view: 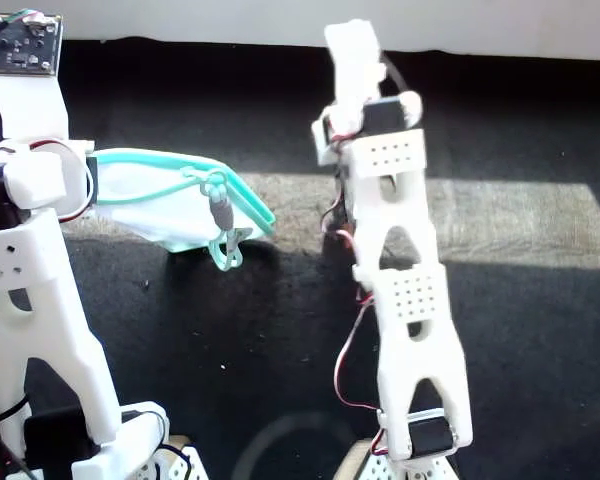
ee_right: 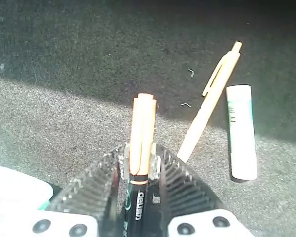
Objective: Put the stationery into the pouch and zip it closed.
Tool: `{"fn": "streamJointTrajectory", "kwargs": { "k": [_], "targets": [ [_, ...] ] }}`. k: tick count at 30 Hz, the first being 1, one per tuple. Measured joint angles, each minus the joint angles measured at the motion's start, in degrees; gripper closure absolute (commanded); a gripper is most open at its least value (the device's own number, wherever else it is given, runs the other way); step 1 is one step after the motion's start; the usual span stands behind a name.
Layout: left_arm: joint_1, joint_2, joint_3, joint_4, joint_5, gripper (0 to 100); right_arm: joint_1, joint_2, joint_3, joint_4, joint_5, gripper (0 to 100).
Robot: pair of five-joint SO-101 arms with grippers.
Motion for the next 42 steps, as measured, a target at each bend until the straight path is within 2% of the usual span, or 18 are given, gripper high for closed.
{"fn": "streamJointTrajectory", "kwargs": {
  "k": [8,15,20,23,28,37,42],
  "targets": [
    [0.00,0.00,0.00,0.00,0.00,99,1.41,-31.91,49.49,-2.11,-0.35,99.3],
    [0.00,0.00,0.26,-1.76,0.00,99,1.58,-47.12,94.51,-22.86,1.76,99.3],
    [0.00,0.09,0.35,-2.20,0.00,99,1.58,-50.55,116.84,-39.38,6.15,99.3],
    [0.00,0.09,0.35,-2.20,0.00,99,1.67,-52.40,122.55,-45.01,7.03,97.8],
    [0.00,0.09,0.35,-2.20,-2.11,99,1.49,-53.45,125.01,-45.27,7.30,80.0],
    [0.00,0.09,0.35,-2.20,-3.52,99,1.49,-53.19,119.47,-37.89,7.47,79.7],
    [0.00,0.09,0.35,-2.20,-3.52,99,1.58,-52.84,115.69,-37.27,7.47,79.7]
  ]
}}
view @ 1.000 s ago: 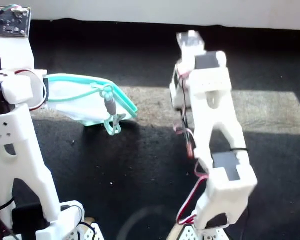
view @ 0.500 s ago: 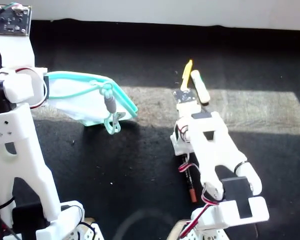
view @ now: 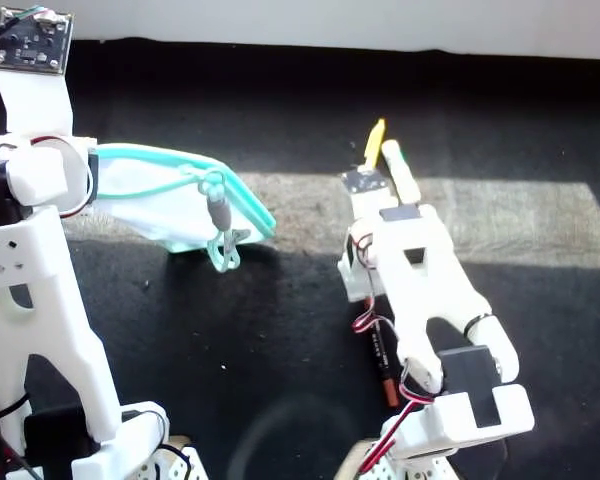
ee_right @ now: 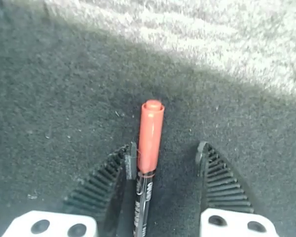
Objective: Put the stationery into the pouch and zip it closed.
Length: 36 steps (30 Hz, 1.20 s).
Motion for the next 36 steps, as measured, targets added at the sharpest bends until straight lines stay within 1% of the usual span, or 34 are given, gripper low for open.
{"fn": "streamJointTrajectory", "kwargs": {
  "k": [3,9,12,17,19,20,21,25,28,30,33,36],
  "targets": [
    [0.00,0.00,0.00,0.00,0.00,99,-0.79,2.99,-1.58,0.00,0.00,79.9],
    [0.88,0.00,-0.09,0.00,-0.09,99,-2.11,11.60,-7.47,0.26,-0.09,89.2],
    [1.23,0.00,-0.09,0.00,-0.09,99,-2.02,14.07,-10.02,0.53,-0.09,89.9],
    [1.23,0.00,-0.09,0.00,-0.09,99,-1.93,14.95,-12.04,2.20,-0.09,91.4],
    [1.23,0.00,-0.09,0.00,-0.09,99,-1.93,15.03,-12.40,2.90,-0.09,98.1],
    [1.23,0.00,-0.09,0.00,-0.09,99,-1.93,15.03,-12.57,3.08,-0.09,99.8],
    [1.23,0.00,-0.09,0.00,-0.09,99,-1.85,15.03,-12.75,3.25,-0.09,98.6],
    [1.23,0.00,-0.09,0.00,-0.09,99,-1.41,14.24,-13.45,4.40,-0.09,99.3],
    [1.23,0.00,-0.09,0.00,-0.09,99,-1.67,9.32,-13.27,5.45,-0.09,99.3],
    [1.23,0.00,-0.09,0.00,-0.09,99,-1.49,2.46,-13.27,7.03,-0.09,99.3],
    [1.23,0.00,-0.09,0.00,-0.09,99,-1.58,-10.99,-13.27,10.20,-0.09,99.3],
    [1.23,0.00,-0.18,0.44,-0.09,99,-1.58,-27.52,-13.27,10.02,-0.09,99.3]
  ]
}}
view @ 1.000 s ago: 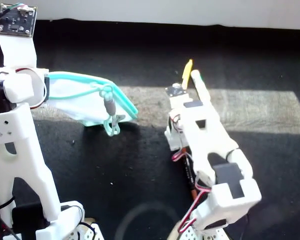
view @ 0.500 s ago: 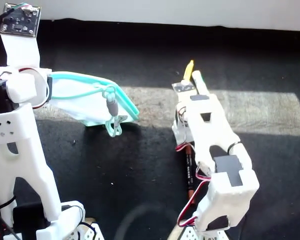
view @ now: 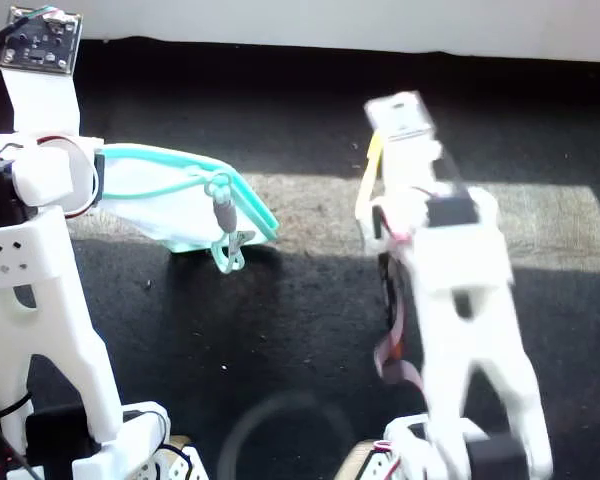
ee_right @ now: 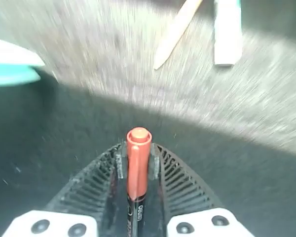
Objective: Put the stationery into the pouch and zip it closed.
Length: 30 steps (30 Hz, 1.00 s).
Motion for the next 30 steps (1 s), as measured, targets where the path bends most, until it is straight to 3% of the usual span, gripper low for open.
{"fn": "streamJointTrajectory", "kwargs": {
  "k": [6,14,20,30],
  "targets": [
    [0.00,0.00,-0.09,0.44,0.00,99,-5.01,-26.11,-0.18,-13.36,0.00,99.3],
    [6.59,-0.09,-0.26,0.44,0.00,99,-21.01,-29.89,-0.18,-32.70,0.00,99.3],
    [14.42,-0.09,-0.35,0.44,0.00,99,-22.77,-29.89,-0.35,-34.99,0.00,99.3],
    [15.65,-0.09,-0.35,0.44,2.64,99,-23.56,-21.01,-10.46,-35.16,0.00,99.3]
  ]
}}
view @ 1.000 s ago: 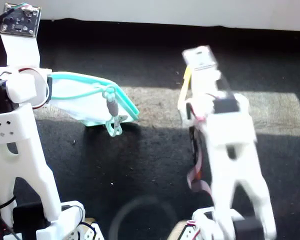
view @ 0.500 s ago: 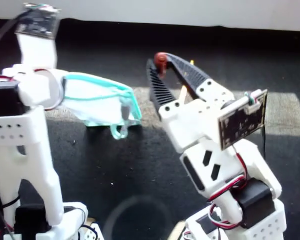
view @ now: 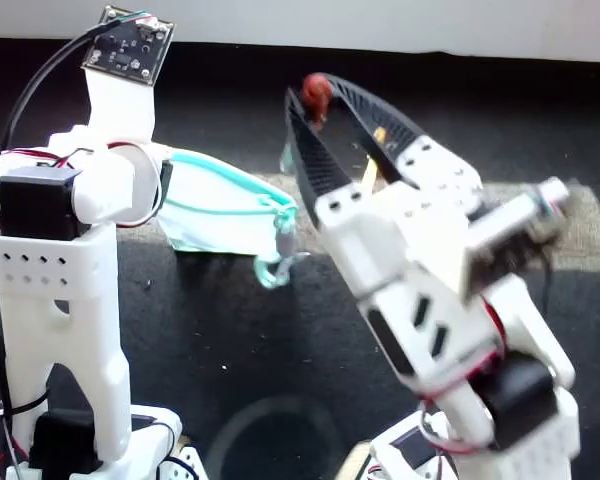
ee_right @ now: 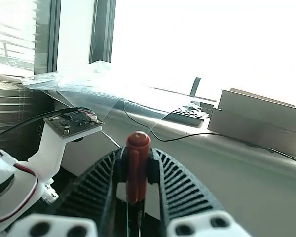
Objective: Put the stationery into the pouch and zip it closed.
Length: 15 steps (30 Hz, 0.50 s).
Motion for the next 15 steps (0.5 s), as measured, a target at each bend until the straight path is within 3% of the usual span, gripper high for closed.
{"fn": "streamJointTrajectory", "kwargs": {
  "k": [8,15],
  "targets": [
    [0.00,0.00,0.00,0.00,0.09,99,-8.62,9.49,-4.48,0.00,0.00,99.3],
    [0.00,0.00,0.00,0.00,0.09,99,-9.93,12.31,-4.40,0.00,0.00,99.3]
  ]
}}
